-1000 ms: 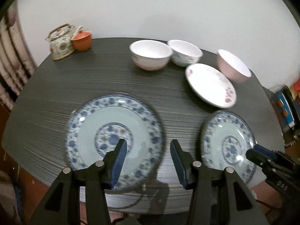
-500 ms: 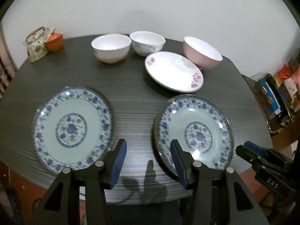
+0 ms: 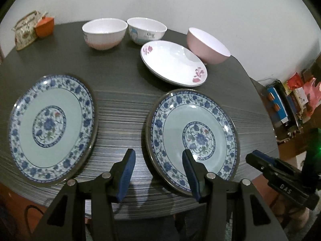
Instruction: Organize plates and bowls
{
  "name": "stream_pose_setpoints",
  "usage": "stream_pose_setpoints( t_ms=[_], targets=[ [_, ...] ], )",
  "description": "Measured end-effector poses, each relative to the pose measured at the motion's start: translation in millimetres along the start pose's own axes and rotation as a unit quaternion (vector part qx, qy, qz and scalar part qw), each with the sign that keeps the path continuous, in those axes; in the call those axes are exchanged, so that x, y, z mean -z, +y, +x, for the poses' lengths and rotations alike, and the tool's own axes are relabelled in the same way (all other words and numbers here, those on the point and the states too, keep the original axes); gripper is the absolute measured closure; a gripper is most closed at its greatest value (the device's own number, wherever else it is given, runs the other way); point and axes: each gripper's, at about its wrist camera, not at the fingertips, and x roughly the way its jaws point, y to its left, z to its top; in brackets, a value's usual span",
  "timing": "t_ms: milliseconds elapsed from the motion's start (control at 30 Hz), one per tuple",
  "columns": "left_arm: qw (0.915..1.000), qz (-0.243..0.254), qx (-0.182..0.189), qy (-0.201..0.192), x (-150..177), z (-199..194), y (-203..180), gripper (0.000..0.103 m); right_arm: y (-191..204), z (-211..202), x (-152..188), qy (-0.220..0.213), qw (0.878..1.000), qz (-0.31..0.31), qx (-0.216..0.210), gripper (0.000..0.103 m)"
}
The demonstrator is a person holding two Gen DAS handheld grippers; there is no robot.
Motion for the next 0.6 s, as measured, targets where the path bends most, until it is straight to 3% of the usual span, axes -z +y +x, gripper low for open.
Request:
stream_pose_setpoints(
  t_ms=[267,600],
  targets=[
    [0.9972,-0.040,0.042,0.048,-10.7,21.5,11.1,0.054,-26.3,19.6,-5.5,0.041,0.997,0.049,-0.047,0.067],
    [0.9915,-0.085,0.063,0.076,-23.1,42.4,24.8,0.054,-49.2,48.0,-17.5,0.084,0.985,0.098,-0.111,0.066]
  ],
)
